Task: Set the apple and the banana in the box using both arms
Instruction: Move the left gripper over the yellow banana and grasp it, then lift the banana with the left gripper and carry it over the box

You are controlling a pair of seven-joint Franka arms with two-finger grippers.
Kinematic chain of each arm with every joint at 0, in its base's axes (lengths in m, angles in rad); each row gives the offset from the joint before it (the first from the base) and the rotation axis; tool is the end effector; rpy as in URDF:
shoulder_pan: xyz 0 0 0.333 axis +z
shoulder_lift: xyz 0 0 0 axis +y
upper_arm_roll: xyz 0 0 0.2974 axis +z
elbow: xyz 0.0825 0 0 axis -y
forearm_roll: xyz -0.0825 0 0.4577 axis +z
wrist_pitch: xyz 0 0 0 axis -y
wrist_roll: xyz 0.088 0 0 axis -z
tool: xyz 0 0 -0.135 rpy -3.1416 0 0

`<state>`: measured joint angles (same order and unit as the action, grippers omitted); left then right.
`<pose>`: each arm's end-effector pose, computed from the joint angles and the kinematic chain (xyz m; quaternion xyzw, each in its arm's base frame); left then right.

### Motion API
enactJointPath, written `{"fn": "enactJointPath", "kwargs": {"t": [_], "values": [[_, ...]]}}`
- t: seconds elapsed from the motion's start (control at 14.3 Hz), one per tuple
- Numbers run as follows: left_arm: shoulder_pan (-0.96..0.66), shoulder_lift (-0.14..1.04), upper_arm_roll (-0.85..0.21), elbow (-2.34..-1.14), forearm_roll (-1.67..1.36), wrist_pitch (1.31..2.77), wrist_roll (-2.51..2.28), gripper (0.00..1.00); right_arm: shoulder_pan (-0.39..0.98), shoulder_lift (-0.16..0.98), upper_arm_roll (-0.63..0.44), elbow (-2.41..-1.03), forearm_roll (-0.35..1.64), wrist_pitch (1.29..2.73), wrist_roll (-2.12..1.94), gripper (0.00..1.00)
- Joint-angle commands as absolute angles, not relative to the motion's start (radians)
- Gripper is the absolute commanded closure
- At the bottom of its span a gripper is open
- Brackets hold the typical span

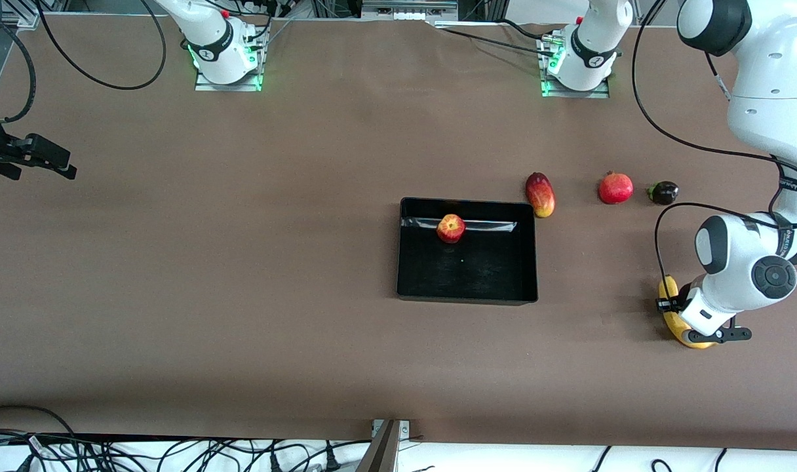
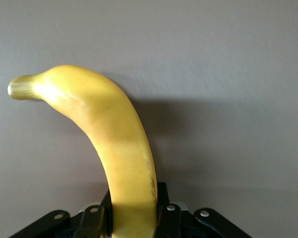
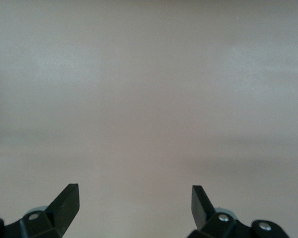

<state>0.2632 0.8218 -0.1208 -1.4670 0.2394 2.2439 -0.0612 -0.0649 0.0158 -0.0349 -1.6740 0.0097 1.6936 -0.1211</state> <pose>0.7458 0.1276 0.1010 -0.9978 -0.0435 0.0199 0.0468 0.6369 -0.0625 0.5220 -0.9999 -0.0101 -0.0024 0.0043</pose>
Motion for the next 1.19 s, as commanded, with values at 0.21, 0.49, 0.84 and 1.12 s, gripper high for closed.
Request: {"fn": "enactJointPath", "kwargs": {"t": [0.21,0.49,0.84,1.12], "values": [[0.062,0.56,-0.127,-1.476,0.157,1.873,-0.295,1.0,-0.086,0.009,-0.021,-1.661,0.025,1.68,-0.118,0.0],[-0.11,0.492,-0.127,-1.476,-0.064,1.798,-0.524,1.0,-0.086,0.014,-0.023,-1.66,0.023,1.7,-0.118,0.0],[-0.317,0.563,-0.13,-1.477,-0.09,1.833,-0.734,1.0,-0.086,0.012,-0.025,-1.66,0.023,1.692,-0.118,0.0],[-0.344,0.636,-0.143,-1.485,-0.104,1.908,-0.796,1.0,-0.086,0.012,-0.025,-1.66,0.025,1.687,-0.118,0.0]]}}
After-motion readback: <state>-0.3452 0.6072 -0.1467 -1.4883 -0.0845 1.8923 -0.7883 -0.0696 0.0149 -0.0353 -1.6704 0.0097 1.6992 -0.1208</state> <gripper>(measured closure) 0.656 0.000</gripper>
